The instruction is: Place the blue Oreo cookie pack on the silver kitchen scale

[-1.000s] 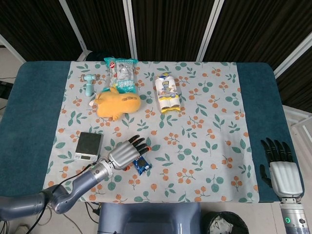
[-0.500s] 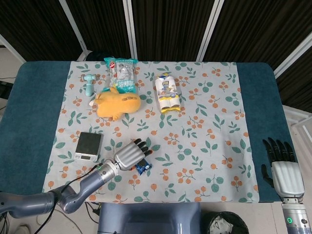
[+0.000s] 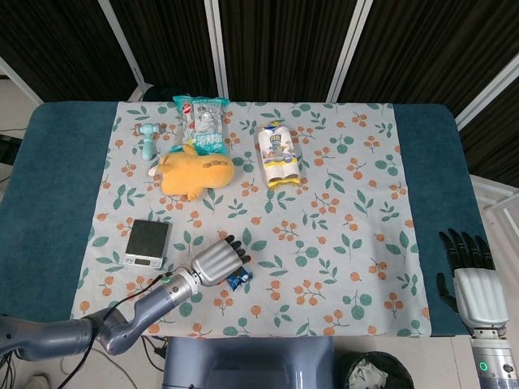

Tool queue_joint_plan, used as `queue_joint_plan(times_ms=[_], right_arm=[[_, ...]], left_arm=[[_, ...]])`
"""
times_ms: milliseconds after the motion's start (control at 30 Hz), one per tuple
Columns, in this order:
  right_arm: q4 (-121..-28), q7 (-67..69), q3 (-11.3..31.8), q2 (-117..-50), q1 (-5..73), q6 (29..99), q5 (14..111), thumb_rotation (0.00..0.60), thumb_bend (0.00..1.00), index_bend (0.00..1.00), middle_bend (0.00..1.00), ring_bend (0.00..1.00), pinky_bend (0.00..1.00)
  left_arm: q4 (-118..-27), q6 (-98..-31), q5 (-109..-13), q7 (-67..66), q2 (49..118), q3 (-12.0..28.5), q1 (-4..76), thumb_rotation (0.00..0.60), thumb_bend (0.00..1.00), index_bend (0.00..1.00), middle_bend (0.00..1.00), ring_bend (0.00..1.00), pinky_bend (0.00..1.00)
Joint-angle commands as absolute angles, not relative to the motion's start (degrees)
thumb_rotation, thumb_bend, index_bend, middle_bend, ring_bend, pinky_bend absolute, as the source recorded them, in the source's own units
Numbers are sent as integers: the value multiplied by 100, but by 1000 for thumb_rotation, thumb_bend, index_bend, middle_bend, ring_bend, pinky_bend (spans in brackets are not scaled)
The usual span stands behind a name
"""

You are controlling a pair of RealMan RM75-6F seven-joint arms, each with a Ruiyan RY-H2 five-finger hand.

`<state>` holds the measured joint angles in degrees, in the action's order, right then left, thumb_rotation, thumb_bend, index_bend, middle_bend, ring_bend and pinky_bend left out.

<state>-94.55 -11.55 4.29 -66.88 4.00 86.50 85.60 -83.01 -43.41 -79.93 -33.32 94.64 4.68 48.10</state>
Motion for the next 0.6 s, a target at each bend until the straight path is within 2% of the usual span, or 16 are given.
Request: queue_joint_plan(times_ms=[33, 367, 600], right_arm=[[-9470, -1150, 431, -6677, 397, 8655, 8561, 600, 588, 4, 72, 21, 0], [-9478, -1125, 435, -6674, 402, 8614, 8513, 600, 588, 4, 72, 21, 0], [-9483, -1126, 441, -6670, 396, 8627, 8508, 600, 588, 4, 72, 21, 0]], left_arm=[[-8279, -4412, -8051, -3373, 9480, 432, 4814, 600, 239, 428, 496, 379, 414], [-8237, -4653, -8088, -3437, 9389, 410, 4783, 600, 244, 438, 497, 385, 413], [-8560, -4734, -7670, -3599, 8842, 513, 4663, 600, 244, 424, 482, 374, 400]])
